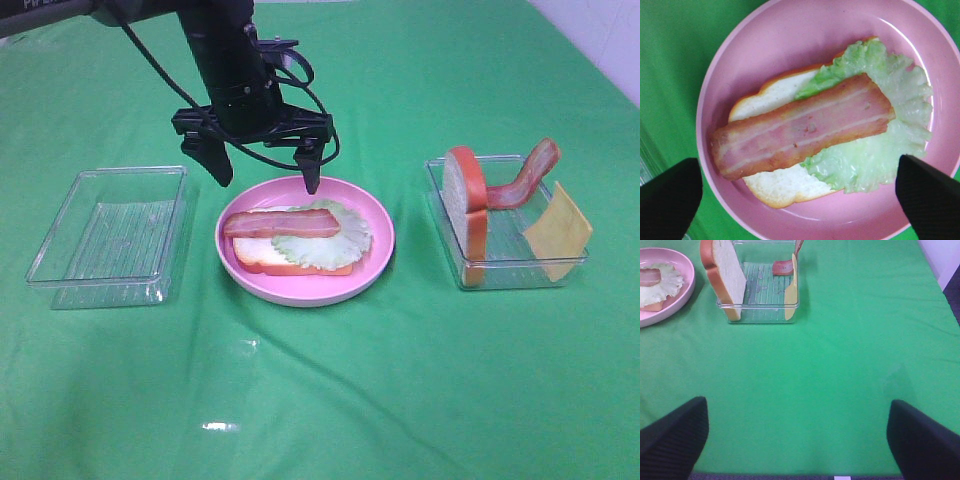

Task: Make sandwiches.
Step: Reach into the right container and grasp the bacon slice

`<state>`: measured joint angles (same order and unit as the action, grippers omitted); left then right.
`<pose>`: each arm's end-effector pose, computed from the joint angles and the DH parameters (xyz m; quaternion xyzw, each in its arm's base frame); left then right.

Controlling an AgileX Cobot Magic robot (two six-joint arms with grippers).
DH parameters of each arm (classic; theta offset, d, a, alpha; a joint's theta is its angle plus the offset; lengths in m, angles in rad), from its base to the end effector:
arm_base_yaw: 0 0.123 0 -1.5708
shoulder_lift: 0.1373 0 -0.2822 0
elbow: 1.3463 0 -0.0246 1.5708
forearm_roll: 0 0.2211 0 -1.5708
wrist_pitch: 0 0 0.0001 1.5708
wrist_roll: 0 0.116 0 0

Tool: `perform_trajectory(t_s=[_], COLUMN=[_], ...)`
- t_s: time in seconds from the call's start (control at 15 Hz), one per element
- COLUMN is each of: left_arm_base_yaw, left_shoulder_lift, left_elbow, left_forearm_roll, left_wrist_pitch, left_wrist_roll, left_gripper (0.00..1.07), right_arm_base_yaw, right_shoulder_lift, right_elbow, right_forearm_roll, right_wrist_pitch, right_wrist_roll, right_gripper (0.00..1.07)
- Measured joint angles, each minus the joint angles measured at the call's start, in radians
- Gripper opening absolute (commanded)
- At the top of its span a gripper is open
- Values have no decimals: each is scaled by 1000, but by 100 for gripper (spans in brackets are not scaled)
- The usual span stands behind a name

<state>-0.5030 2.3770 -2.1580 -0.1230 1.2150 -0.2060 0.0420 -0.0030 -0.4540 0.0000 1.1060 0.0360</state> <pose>0.4112 -0.2415 0.1717 0.1321 0.9831 -0.0947 0.0839 -0.0051 -0.0002 0.2344 -0.0026 0.8754 0.0188 0.4830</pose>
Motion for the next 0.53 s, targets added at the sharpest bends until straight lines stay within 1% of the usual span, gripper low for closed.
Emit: perform_trajectory(t_s=[0.2,0.27,0.33,0.47,0.53], left_arm_base_yaw=[0,0,0,0,0], left_shoulder_lift=[-15,-30,-55,-125,-162], left_elbow=[0,0,0,0,0], left_forearm_roll=[-6,-6,1,44,75], left_wrist_pitch=[1,2,2,3,3], left_wrist_roll=[0,5,22,47,49], left_gripper=[98,98,98,98,98], right_arm_base_yaw=[0,0,0,0,0], right_shoulder_lift=[0,0,0,0,0], right_elbow=[0,0,0,0,0], right_forearm_roll=[0,0,0,0,0], right_wrist_pitch=[0,0,0,0,0], right_wrist_roll=[0,0,0,0,0], right_gripper=[94,94,94,94,94])
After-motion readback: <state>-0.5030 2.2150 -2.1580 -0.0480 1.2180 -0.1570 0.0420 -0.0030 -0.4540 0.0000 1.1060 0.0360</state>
